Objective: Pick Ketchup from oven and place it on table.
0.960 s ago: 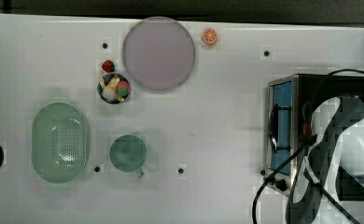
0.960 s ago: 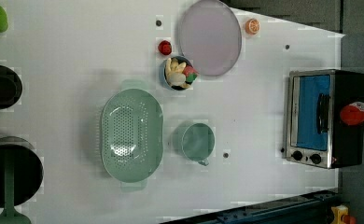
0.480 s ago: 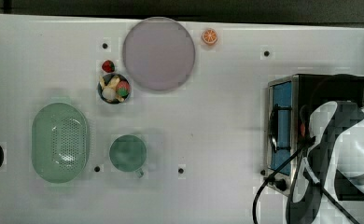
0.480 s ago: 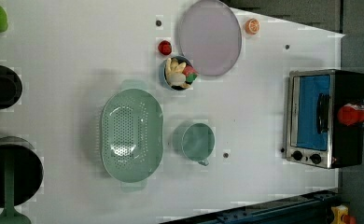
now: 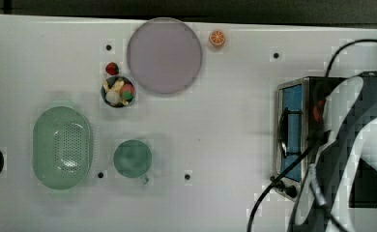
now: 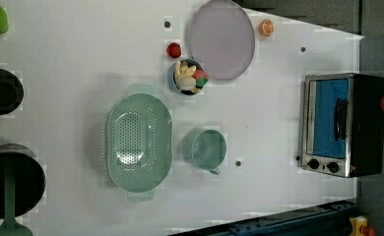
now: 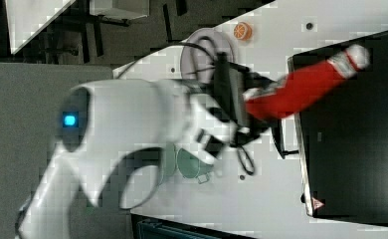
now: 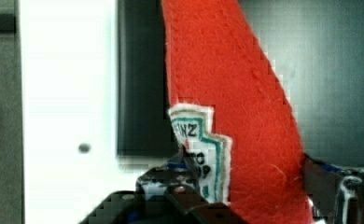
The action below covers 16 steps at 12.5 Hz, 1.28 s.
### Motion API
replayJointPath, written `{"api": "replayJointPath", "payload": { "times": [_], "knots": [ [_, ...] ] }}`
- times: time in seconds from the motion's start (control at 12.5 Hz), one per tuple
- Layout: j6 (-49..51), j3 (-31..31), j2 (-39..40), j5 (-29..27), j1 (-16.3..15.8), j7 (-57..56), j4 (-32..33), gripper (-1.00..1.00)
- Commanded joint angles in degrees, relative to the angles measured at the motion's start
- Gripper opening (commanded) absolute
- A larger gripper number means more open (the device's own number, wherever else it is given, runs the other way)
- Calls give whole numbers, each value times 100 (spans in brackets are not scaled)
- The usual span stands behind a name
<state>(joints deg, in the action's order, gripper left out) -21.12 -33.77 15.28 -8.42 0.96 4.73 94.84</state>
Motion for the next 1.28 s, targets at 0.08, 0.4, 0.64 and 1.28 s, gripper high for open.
{"api": "replayJointPath", "payload": {
  "times": [0.08, 0.4, 0.64, 1.28],
  "knots": [
    [1081, 397, -728, 482, -412, -8, -389, 24],
    [1379, 1576, -987, 530, -892, 11, -357, 24],
    [1283, 2165, -1007, 540, -962, 171, 235, 24],
    [-1328, 2224, -813, 778, -974, 171, 3095, 24]
  ]
}}
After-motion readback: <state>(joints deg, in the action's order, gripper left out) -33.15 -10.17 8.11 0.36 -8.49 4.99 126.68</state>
